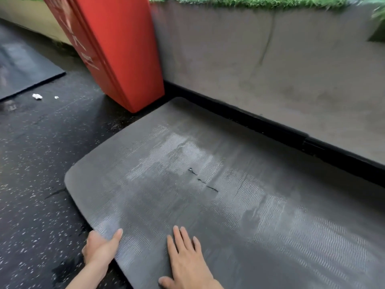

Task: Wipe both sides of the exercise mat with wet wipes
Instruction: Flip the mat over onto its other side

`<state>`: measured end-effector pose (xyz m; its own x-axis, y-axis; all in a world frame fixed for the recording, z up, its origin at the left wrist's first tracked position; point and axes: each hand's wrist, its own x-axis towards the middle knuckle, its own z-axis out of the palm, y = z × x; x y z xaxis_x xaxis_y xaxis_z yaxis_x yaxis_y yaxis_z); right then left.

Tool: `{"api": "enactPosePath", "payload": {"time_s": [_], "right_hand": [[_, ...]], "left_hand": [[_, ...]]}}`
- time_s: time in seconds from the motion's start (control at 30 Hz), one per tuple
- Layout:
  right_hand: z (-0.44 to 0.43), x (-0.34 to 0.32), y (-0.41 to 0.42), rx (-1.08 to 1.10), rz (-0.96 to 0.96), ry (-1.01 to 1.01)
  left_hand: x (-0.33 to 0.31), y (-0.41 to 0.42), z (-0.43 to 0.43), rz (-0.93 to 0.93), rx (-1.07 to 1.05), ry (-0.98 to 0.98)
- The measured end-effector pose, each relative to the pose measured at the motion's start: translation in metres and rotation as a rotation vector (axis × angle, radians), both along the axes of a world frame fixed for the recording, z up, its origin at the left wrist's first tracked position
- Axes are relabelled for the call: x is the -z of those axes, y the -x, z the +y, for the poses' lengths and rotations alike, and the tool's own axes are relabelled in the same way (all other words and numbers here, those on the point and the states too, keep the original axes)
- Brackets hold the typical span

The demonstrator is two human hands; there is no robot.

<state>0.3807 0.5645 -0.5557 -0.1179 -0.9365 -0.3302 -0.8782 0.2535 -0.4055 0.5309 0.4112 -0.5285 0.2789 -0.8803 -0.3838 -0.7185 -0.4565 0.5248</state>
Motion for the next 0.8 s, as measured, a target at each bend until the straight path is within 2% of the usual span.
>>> {"api": "enactPosePath", "payload": {"time_s": [0.1, 0.17, 0.23, 0.37, 0.43, 0.5, 0.57, 0.67, 0.73, 0.8], "right_hand": [[0.008, 0.021, -0.015, 0.095, 0.076, 0.057], [0.022, 0.035, -0.025, 0.069, 0.226, 0.059], [0.037, 0.039, -0.021, 0.05, 0.263, 0.095], [0.046, 0.03, -0.002, 0.091, 0.17, 0.084], [0.05, 0.022, 0.012, 0.149, 0.095, 0.071], [0.054, 0.01, 0.028, 0.244, 0.135, 0.125], [0.058, 0.003, 0.042, 0.267, 0.126, 0.101], [0.058, -0.005, 0.053, 0.291, 0.2, 0.109], [0.054, -0.015, 0.059, 0.305, 0.205, 0.135], [0.049, -0.019, 0.065, 0.318, 0.234, 0.187]], "left_hand": [[0.006, -0.005, 0.005, -0.041, -0.008, -0.053], [0.007, -0.005, 0.005, -0.078, 0.019, -0.083], [0.007, -0.004, 0.006, -0.109, 0.022, -0.092], [0.014, -0.014, 0.003, -0.12, -0.024, -0.142], [0.067, -0.047, -0.027, -0.161, -0.049, -0.147], [0.113, -0.069, -0.057, -0.184, 0.005, -0.086], [0.091, -0.042, -0.051, -0.241, 0.028, -0.012], [0.008, 0.029, -0.005, -0.195, 0.253, 0.277], [-0.008, 0.061, 0.005, -0.137, 0.554, 0.408], [-0.013, 0.089, 0.01, -0.063, 0.779, 0.457]]}}
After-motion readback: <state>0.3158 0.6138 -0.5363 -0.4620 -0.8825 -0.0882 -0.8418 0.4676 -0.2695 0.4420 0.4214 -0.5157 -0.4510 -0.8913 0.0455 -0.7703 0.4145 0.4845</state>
